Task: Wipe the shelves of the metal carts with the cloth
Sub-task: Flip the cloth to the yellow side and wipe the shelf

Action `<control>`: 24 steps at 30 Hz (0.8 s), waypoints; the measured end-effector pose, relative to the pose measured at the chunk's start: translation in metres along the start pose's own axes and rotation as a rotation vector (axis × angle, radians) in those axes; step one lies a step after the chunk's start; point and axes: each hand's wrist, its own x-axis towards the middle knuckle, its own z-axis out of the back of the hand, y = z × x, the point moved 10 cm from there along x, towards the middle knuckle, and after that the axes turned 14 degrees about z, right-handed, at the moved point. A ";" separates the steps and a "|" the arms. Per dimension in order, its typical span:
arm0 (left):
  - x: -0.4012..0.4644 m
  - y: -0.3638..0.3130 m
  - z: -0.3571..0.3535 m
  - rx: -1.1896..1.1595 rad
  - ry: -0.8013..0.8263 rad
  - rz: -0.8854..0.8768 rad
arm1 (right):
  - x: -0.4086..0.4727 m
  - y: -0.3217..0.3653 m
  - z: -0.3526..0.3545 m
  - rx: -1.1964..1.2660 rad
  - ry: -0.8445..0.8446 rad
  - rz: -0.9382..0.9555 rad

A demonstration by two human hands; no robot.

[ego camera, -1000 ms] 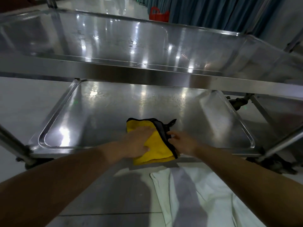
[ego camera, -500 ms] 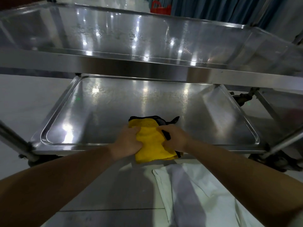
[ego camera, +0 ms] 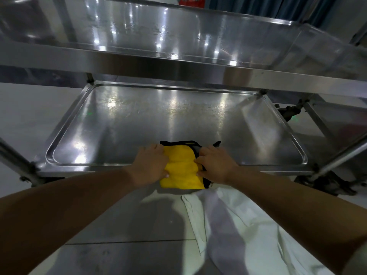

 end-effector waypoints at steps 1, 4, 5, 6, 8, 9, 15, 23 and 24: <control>0.000 -0.001 0.003 -0.016 0.000 -0.017 | -0.001 0.000 0.004 0.006 -0.022 0.006; 0.001 0.004 0.018 -0.325 0.033 -0.045 | -0.008 -0.007 0.019 0.186 -0.130 -0.029; 0.003 0.009 0.026 -0.460 0.046 -0.035 | -0.011 -0.012 0.025 0.292 -0.170 -0.064; 0.004 0.013 0.034 -0.580 0.053 -0.021 | -0.015 -0.020 0.031 0.404 -0.209 -0.111; 0.010 0.025 0.053 -0.748 0.002 0.020 | -0.024 -0.036 0.048 0.581 -0.328 -0.201; 0.013 0.030 0.063 -0.793 -0.055 0.042 | -0.028 -0.044 0.058 0.628 -0.406 -0.239; 0.029 0.071 0.069 -0.647 -0.227 0.251 | -0.049 -0.074 0.090 0.454 -0.668 -0.438; 0.024 0.069 -0.019 -0.276 0.249 0.330 | -0.015 -0.008 0.006 0.542 -0.199 -0.188; 0.023 0.067 -0.023 -0.290 0.277 0.344 | -0.008 -0.003 0.003 0.562 -0.185 -0.145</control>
